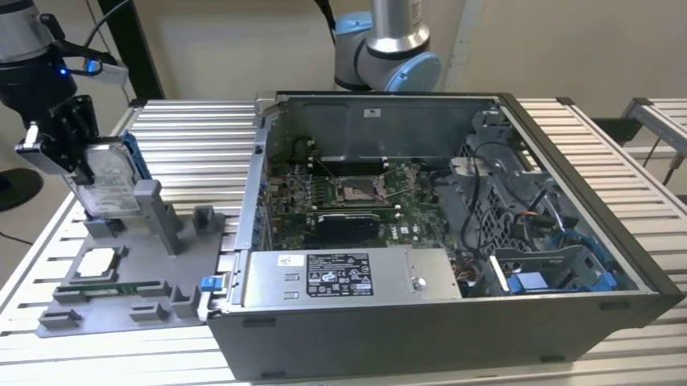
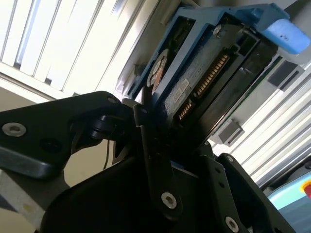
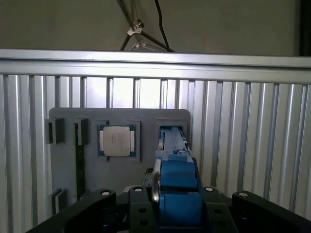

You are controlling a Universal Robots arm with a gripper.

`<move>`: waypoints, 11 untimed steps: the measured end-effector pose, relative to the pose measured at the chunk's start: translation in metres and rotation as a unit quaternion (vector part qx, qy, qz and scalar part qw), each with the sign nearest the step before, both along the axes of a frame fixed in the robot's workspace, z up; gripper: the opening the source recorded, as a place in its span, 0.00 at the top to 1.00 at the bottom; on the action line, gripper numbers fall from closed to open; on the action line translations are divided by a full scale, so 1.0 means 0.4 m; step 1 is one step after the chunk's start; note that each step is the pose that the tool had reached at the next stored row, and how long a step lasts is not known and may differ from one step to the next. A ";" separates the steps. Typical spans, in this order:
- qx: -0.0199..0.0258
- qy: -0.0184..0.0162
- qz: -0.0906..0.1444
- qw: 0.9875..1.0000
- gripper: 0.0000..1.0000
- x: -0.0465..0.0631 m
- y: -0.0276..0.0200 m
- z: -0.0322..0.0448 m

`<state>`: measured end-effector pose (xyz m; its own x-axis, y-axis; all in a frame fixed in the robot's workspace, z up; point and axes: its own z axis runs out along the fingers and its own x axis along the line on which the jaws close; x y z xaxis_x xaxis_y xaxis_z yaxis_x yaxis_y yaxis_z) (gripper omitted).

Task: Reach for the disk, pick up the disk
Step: 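Pick up the disk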

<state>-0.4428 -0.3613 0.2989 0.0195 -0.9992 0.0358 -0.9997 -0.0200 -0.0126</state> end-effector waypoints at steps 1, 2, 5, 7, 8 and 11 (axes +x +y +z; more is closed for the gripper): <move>0.000 0.000 0.000 1.000 1.00 0.000 0.000 0.004; 0.000 0.000 0.000 1.000 1.00 0.000 0.000 0.009; 0.000 0.000 0.000 1.000 1.00 0.000 0.000 0.022; 0.000 0.000 0.000 1.000 1.00 0.000 0.000 0.031; 0.000 0.000 0.000 1.000 1.00 0.000 0.000 0.036; 0.000 0.000 0.000 1.000 1.00 0.000 0.000 0.051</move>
